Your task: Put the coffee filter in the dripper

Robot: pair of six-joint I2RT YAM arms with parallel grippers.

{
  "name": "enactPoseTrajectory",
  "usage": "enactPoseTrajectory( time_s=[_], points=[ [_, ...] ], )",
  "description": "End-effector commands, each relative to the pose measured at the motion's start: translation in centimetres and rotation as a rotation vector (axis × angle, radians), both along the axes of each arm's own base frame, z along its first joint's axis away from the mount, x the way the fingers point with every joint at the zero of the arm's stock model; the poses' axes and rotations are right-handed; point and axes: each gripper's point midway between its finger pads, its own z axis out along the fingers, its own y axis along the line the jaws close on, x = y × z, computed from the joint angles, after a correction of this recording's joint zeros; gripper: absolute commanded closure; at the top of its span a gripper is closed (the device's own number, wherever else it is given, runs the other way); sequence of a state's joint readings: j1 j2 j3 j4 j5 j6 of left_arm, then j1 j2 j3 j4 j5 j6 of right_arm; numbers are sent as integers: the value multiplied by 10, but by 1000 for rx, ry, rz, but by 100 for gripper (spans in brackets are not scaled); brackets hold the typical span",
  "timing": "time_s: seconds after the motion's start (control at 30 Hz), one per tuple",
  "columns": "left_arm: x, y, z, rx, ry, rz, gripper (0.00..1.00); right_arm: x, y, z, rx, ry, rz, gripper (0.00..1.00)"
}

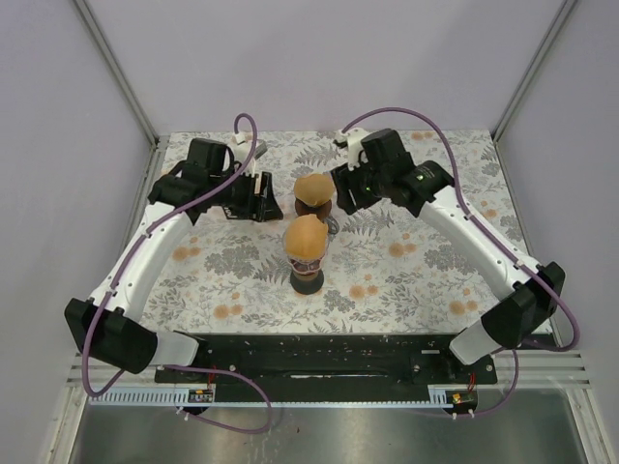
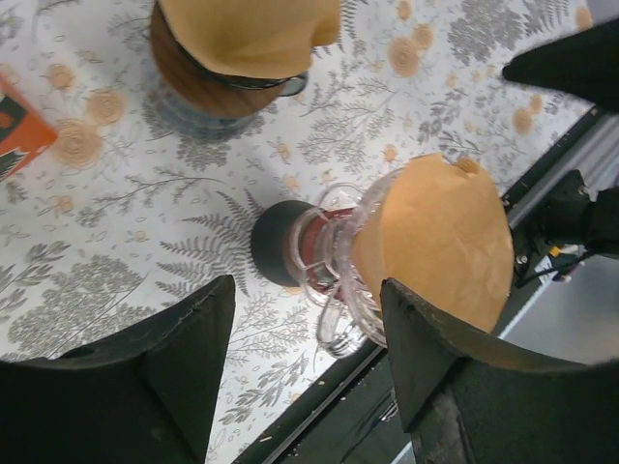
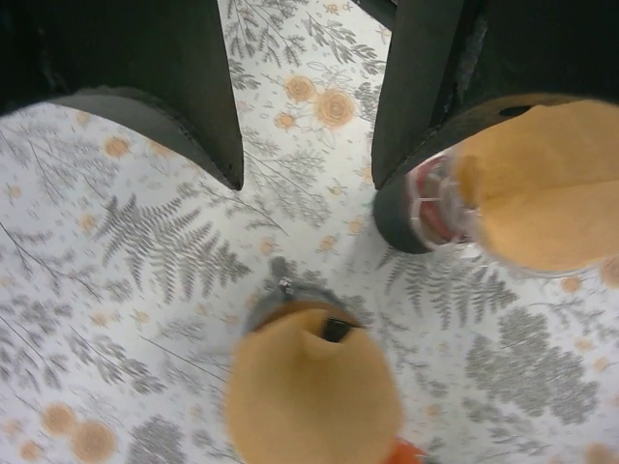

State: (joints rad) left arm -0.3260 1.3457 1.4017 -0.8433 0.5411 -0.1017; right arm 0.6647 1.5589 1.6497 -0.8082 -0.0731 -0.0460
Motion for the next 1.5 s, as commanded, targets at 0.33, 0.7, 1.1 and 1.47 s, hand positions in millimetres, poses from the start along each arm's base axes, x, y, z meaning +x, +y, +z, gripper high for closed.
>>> enactPoseTrajectory(
  time_s=[0.33,0.7,1.1,1.47],
  points=[
    [96,182,25,279,-352,692,16,83,-188,17,328,-206,-681,6],
    [86,301,-64,390,-362,1054,3,88,-275,-45,286,-462,-966,1],
    [90,272,-118,179,-507,1038,1,88,-302,-109,176,-540,-1054,1],
    [93,224,-127,184,-704,905,1,68,-311,-135,146,-610,-1071,0]
  ],
)
